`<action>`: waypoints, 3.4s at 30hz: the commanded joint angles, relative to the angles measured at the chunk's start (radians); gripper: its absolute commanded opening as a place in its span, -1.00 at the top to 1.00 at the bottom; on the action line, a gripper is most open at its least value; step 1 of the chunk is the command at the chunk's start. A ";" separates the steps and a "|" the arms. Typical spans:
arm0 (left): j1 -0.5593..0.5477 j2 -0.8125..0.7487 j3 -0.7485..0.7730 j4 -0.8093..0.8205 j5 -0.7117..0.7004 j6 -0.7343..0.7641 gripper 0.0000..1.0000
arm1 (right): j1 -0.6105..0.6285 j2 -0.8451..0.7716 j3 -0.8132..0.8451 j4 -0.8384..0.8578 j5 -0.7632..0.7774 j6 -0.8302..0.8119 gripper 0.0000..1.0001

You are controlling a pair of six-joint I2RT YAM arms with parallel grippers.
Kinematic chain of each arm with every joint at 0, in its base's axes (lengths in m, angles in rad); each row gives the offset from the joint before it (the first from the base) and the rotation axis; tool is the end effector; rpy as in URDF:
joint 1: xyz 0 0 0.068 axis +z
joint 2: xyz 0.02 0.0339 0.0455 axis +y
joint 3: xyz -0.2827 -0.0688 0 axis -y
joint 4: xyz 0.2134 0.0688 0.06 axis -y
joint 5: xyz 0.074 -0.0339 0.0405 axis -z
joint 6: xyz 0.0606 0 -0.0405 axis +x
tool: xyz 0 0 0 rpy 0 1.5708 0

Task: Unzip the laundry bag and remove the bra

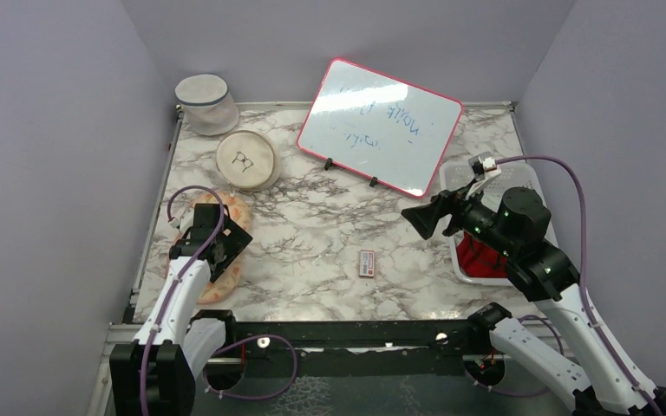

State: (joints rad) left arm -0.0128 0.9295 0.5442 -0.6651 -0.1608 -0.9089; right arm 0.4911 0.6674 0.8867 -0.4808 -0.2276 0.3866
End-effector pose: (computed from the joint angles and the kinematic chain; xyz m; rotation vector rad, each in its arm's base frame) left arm 0.1378 0.0079 0.1993 -1.1782 2.3223 -0.1204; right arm 0.1009 0.0695 0.3591 -0.2654 1.8870 0.8155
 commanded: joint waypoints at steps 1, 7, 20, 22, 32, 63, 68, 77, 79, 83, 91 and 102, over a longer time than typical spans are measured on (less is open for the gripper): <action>0.008 -0.007 -0.040 0.080 0.118 -0.041 -0.83 | 0.006 -0.002 -0.015 0.036 -0.020 0.006 -1.00; 0.007 -0.020 -0.154 0.364 0.523 -0.049 -0.72 | 0.007 0.011 -0.015 0.026 -0.022 0.002 -1.00; -0.072 -0.086 -0.062 0.959 0.969 -0.176 -0.82 | 0.006 0.101 -0.007 0.018 -0.174 -0.009 -0.95; -0.072 -0.091 0.040 0.779 0.965 -0.047 -0.96 | 0.007 0.131 -0.012 0.034 -0.236 -0.006 -0.96; -0.072 -0.156 0.146 0.024 0.380 0.136 -0.84 | 0.007 0.189 -0.077 0.124 -0.375 0.057 -0.99; -0.558 0.240 0.127 0.593 0.319 -0.176 -0.91 | 0.009 0.207 -0.105 0.149 -0.414 0.097 -0.99; -0.556 0.138 0.150 0.521 0.272 0.005 -0.98 | 0.008 0.222 -0.127 0.162 -0.418 0.097 -0.99; -0.589 0.293 0.343 0.190 0.075 0.304 -0.98 | 0.013 0.284 -0.123 0.208 -0.430 0.104 -0.99; -0.626 0.389 0.425 0.105 -0.056 0.286 -0.98 | 0.013 0.289 -0.104 0.181 -0.412 0.088 -0.99; -0.675 0.567 0.568 -0.059 -0.257 0.168 -0.98 | 0.013 0.286 -0.068 0.124 -0.371 0.048 -0.99; -0.696 0.751 0.621 -0.068 -0.288 0.082 -0.74 | 0.013 0.268 -0.084 0.072 -0.351 0.022 -0.99; -0.742 0.518 0.356 0.229 -0.057 0.215 0.13 | 0.013 0.252 -0.137 0.081 -0.376 0.019 -0.99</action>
State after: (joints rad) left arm -0.7536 1.5570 0.9783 -0.5831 -0.3439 -0.7673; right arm 0.4984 0.9272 0.7609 -0.4011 -0.5964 0.4210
